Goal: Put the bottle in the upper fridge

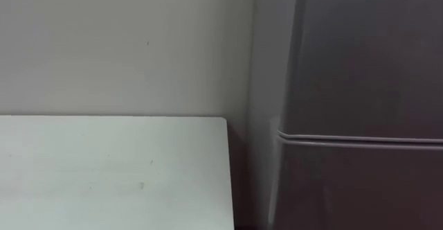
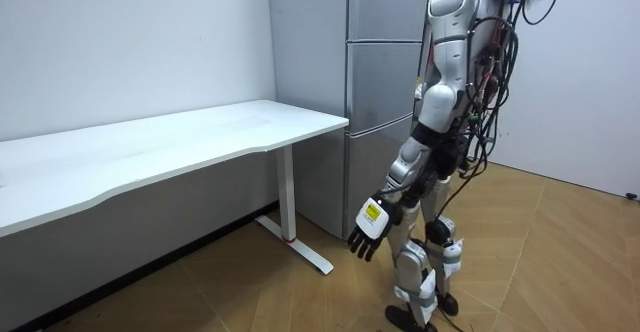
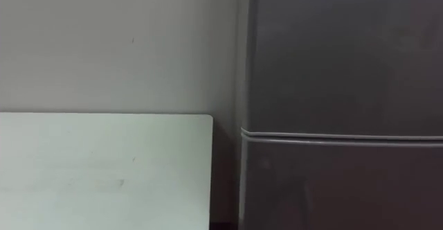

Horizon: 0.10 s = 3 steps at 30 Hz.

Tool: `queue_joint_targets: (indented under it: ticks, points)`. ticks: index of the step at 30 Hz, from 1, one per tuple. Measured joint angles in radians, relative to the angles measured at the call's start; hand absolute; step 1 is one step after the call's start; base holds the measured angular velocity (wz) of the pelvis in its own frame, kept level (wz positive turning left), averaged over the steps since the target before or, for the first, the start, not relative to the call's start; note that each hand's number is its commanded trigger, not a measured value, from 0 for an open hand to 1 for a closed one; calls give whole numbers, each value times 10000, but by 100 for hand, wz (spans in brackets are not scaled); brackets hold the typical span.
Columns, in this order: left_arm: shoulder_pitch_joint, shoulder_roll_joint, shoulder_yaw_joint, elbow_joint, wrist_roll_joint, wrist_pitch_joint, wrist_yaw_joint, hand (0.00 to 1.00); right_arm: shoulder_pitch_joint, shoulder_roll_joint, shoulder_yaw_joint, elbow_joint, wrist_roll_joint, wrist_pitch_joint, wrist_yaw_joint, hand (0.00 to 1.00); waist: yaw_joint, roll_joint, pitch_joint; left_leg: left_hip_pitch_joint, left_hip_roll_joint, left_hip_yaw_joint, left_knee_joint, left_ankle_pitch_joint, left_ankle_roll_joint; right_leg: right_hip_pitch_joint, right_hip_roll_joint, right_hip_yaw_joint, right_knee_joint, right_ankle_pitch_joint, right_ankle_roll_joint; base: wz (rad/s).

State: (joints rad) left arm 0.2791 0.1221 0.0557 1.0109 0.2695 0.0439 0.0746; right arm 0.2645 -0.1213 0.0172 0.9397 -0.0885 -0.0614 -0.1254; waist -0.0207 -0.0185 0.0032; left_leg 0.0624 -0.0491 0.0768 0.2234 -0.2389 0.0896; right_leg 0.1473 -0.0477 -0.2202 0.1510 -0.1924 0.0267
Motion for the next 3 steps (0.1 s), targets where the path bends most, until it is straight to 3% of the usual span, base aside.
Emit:
queue_joint_targets:
  ticks: [3]
  points:
    - [4,0,-4,0,69,1,-2,0,-6,-3,-3,0,-9,3,45,0,0,0,-2,-1,1,-3,0,-3,-1,2,1,-3,3,0,0,0]
